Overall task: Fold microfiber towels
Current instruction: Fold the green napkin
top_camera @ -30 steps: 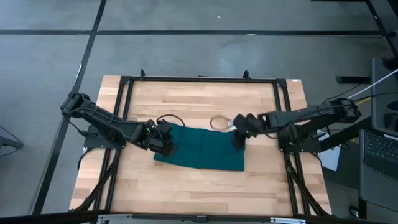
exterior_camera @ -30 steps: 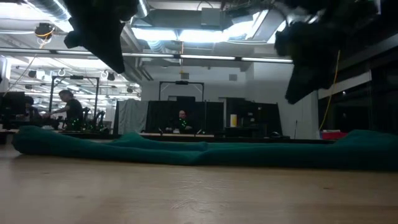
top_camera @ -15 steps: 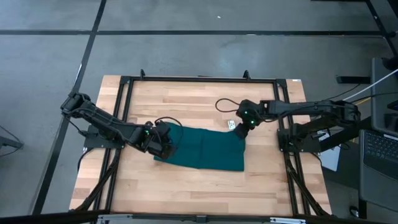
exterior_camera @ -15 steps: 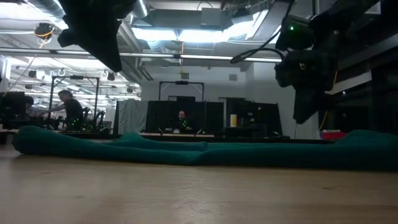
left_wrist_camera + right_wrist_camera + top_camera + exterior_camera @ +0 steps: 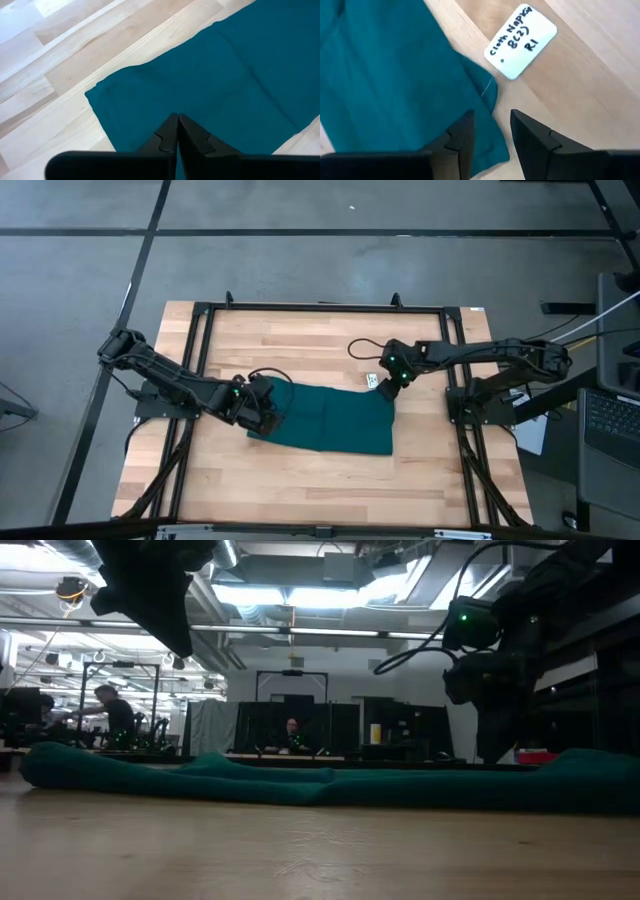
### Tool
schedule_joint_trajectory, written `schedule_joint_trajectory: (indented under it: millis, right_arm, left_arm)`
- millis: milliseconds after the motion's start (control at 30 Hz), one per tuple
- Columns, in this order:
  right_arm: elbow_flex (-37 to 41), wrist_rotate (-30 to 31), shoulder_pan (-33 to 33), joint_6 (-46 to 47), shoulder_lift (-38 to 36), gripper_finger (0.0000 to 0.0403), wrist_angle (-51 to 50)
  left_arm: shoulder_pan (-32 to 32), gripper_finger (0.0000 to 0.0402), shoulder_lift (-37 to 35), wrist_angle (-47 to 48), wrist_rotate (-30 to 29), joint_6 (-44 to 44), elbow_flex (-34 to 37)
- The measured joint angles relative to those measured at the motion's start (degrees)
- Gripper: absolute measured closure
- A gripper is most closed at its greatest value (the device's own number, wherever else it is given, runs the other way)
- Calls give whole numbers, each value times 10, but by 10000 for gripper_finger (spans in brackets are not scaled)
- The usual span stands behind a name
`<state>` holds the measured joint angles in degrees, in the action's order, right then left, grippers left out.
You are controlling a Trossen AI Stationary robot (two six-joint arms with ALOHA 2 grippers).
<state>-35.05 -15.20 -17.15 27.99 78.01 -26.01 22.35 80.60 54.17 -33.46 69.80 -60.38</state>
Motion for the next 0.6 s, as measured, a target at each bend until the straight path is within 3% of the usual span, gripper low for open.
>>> schedule_joint_trajectory:
  millis: [333,600]
  right_arm:
    - [0,-9,-1,-15,62,275,51]
    - [0,5,-2,-24,71,290,67]
  left_arm:
    - [2,392,-4,0,9,10,0]
    - [5,398,-15,1,0,12,0]
